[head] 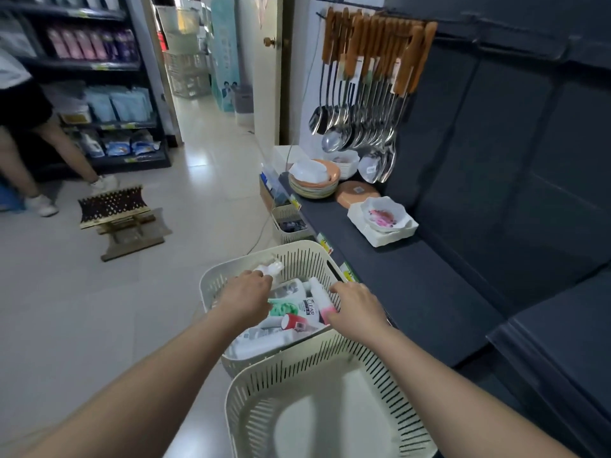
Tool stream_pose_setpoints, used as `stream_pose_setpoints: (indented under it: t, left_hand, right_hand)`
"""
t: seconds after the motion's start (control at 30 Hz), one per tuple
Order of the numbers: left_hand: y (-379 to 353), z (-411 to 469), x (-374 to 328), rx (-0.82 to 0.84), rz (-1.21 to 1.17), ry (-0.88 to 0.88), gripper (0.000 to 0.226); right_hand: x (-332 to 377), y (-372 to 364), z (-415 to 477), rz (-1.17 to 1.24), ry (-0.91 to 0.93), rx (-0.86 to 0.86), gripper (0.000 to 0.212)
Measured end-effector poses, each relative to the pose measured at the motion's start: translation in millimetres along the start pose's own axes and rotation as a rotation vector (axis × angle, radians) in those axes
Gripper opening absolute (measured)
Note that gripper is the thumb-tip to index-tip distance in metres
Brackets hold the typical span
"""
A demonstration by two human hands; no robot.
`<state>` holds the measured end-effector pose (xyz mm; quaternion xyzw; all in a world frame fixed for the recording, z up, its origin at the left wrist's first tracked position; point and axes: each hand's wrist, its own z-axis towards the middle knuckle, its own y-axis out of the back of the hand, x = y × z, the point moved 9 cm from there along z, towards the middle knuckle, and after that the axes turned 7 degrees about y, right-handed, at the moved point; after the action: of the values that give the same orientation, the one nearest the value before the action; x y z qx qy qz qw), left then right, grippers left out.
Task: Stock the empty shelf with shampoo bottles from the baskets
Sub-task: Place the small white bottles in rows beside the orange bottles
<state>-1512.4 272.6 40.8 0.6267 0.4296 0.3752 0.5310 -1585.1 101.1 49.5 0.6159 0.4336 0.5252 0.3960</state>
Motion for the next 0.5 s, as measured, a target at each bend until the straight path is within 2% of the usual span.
stream_pose_setpoints:
  t: [0.27,0.5]
  left_hand:
    - [-58,43,-10,0.145,-0.067,0.008,0.039]
    - [-127,87,-31,0.318,-0.110,-0.116,0.035]
  right_hand:
    - [-22,-40,52,0.041,-0.040,0.088,0.044]
    - [-55,-89,90,0.107,-0.168,0.188,0.039]
